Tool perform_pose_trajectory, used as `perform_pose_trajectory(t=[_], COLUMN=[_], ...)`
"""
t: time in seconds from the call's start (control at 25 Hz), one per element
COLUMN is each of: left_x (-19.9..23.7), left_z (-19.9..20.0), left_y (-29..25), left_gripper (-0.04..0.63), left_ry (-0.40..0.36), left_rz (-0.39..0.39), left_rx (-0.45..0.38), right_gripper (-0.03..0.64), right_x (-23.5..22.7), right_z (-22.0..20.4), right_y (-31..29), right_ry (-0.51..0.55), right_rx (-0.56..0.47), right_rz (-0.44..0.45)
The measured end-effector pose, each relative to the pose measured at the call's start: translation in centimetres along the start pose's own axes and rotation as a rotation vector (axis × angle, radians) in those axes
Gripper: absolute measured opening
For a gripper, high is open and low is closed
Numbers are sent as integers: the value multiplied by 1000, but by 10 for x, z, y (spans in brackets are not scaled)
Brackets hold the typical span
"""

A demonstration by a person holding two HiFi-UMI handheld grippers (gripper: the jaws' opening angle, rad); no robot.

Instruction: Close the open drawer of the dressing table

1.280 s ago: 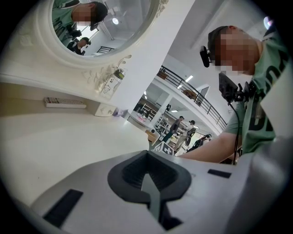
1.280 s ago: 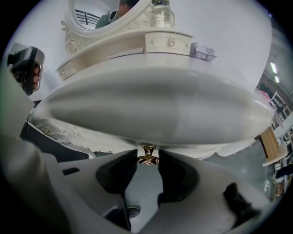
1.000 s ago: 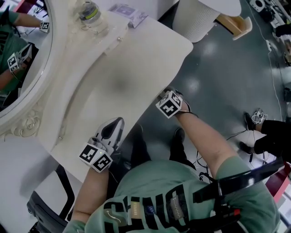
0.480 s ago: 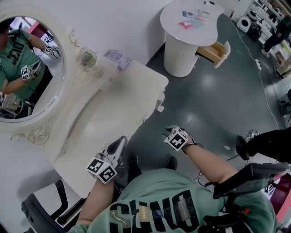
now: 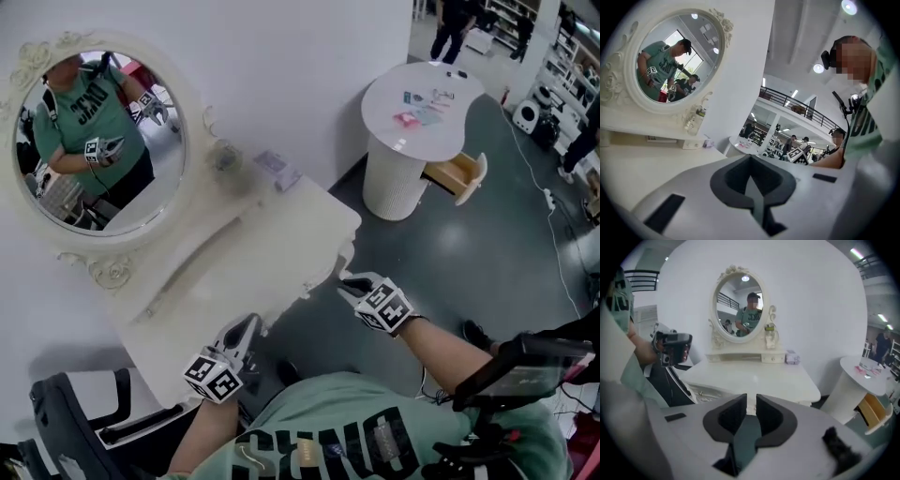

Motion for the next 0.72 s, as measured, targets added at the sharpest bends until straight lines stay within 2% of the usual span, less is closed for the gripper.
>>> perform_pose_trajectory(t=[0.16, 0.4, 0.6, 0.72], left_x=[33, 94, 132, 144], left_z=[31, 103, 131, 132], left_y=[39, 100, 138, 150], left_gripper=[-3, -3, -3, -3], left_ry=[12, -3, 34, 36], left_rz=[48, 82, 88, 113], left_rx=[-69, -216, -264, -278], right_gripper=[46, 21, 12, 12], right_x=[28, 54, 68, 75], right_z=[64, 165, 215, 234], right_y=[-5, -25, -55, -76], right_ry=[49, 82, 51, 61], right_rx=[-127, -253, -343, -343], right_rz=[65, 104, 141, 193])
Point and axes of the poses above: the fingertips, and each gripper's own axes: y backward along the fingers, x to its left, z out of its top, the point moved 10 cm from there along y, backward along the fingers, and after that the axes turned 10 degrees about z, right-handed, at the moved point
